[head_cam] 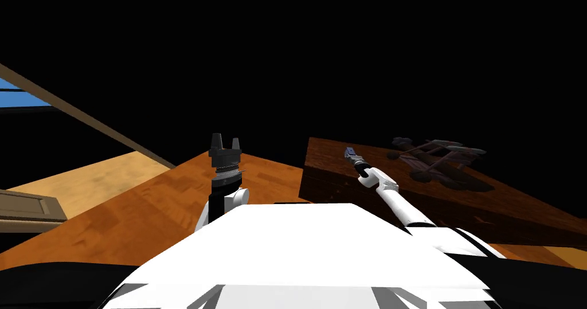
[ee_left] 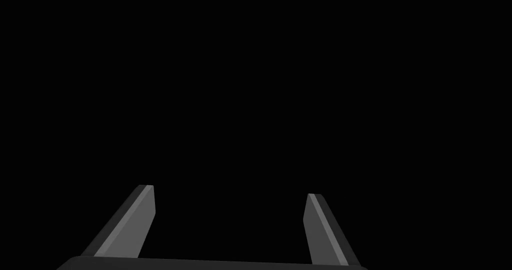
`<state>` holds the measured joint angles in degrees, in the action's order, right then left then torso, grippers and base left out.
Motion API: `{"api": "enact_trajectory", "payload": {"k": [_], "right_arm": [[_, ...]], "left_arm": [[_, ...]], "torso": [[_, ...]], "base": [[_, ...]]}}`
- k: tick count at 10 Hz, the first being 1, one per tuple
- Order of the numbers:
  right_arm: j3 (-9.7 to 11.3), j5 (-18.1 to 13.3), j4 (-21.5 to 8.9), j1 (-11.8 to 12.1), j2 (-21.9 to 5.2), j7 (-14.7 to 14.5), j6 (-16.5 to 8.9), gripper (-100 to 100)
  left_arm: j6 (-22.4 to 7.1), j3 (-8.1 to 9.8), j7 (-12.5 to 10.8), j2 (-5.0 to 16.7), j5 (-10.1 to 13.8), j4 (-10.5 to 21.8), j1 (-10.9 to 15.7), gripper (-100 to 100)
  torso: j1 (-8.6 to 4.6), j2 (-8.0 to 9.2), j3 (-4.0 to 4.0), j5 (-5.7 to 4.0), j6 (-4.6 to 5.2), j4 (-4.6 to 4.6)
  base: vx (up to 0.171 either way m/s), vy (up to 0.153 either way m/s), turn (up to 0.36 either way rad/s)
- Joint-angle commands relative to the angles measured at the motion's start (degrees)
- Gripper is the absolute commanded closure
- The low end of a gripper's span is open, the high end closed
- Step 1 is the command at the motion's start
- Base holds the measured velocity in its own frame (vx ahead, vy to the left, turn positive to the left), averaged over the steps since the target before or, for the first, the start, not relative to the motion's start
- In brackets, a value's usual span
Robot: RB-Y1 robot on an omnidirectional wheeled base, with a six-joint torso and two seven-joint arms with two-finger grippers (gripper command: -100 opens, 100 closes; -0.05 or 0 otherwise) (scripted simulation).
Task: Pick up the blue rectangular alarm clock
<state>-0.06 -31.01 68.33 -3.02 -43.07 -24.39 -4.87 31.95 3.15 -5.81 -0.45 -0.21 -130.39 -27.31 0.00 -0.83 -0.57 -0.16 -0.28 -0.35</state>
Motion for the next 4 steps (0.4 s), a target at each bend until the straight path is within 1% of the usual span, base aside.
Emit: {"api": "enact_trajectory", "payload": {"k": [1,2,3,4], "right_arm": [[2.9,2.7,2.9,2.9,-2.5,1.3,1.1,100],[3.2,2.7,3.2,3.1,-2.5,1.3,1.1,100],[2.4,2.1,2.0,2.5,-2.1,1.0,1.4,100],[2.5,2.2,2.1,2.6,-2.1,1.1,1.5,0]], "left_arm": [[0.0,0.0,0.0,0.0,0.0,0.0,0.0,0],[0.0,0.0,0.0,0.0,0.0,0.0,0.0,0],[0.0,0.0,0.0,0.0,0.0,0.0,0.0,0],[0.0,0.0,0.0,0.0,0.0,0.0,0.0,0]], "torso": [[0.0,0.0,0.0,0.0,0.0,0.0],[0.06,-0.02,-0.01,0.0,0.11,-0.02],[0.06,-0.03,-0.02,-0.01,-0.06,-0.01],[-0.14,0.09,0.05,-0.02,-0.08,0.04]], "base": [[0.113,0.112,-0.278],[0.101,0.111,-0.158],[0.035,0.045,-0.013],[0.006,0.01,0.006]]}}
